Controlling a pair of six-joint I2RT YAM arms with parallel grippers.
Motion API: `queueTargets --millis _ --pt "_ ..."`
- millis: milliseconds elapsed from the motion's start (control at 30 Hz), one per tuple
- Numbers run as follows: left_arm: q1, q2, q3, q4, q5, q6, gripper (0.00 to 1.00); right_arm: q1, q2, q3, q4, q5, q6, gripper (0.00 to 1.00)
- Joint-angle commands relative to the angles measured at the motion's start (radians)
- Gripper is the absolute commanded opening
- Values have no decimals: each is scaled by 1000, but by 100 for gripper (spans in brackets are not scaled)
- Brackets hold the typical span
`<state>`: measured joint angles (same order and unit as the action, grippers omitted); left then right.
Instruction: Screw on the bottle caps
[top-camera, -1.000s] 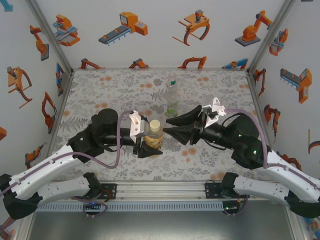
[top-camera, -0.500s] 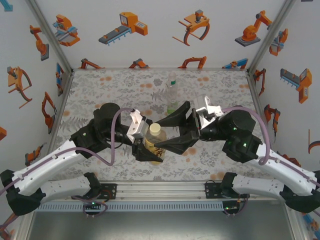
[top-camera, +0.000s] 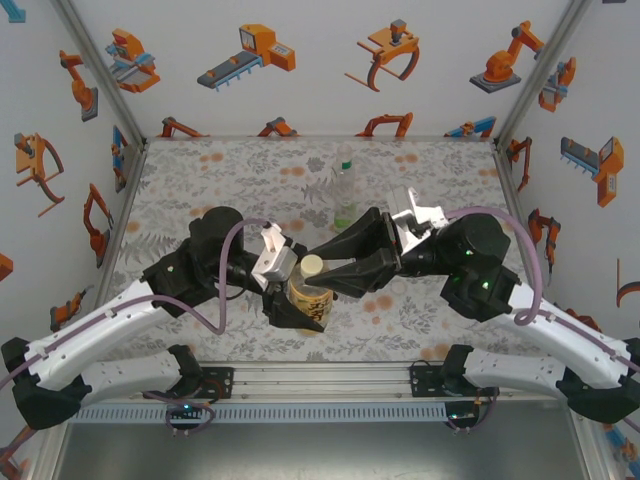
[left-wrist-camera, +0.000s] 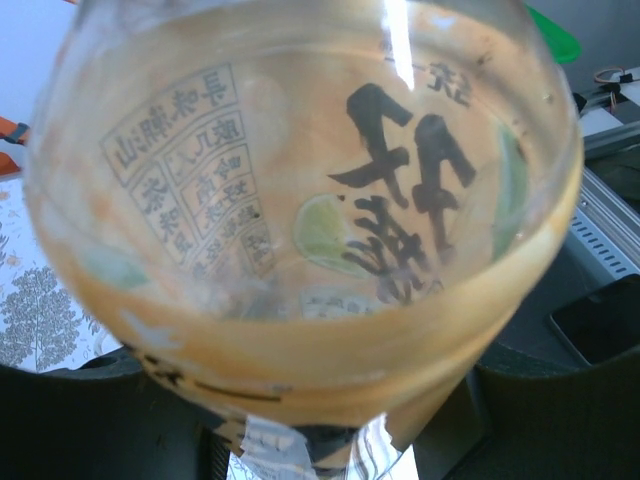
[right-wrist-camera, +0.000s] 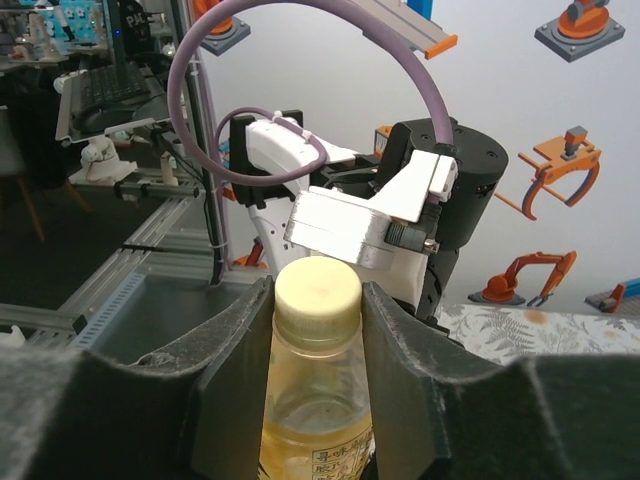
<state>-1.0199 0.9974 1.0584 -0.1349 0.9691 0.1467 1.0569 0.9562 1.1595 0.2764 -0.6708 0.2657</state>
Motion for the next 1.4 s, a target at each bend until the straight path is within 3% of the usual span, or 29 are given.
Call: queueTargets --millis 0,167,433,567,800,967,1200,1367 --pt "9 -22 12 33 5 -4 0 5 -39 13 55 -115 32 37" --pt "9 -25 11 30 5 -5 0 6 -67 18 9 -137 -2 32" --pt "9 -38 0 38 -3 -7 0 6 -152 -24 -81 -41 -87 29" --pt "9 -17 9 32 13 -9 0 6 -132 -26 -22 -51 -51 44" --pt "9 20 34 30 51 -24 0 6 -64 -22 113 -98 29 53" --pt "9 14 28 37 52 -24 0 5 -47 -29 162 -99 61 48" --pt "9 14 29 46 56 -23 0 6 -71 -55 93 -47 10 48" --pt "9 14 27 58 60 -28 0 6 -80 -56 55 -13 -16 38"
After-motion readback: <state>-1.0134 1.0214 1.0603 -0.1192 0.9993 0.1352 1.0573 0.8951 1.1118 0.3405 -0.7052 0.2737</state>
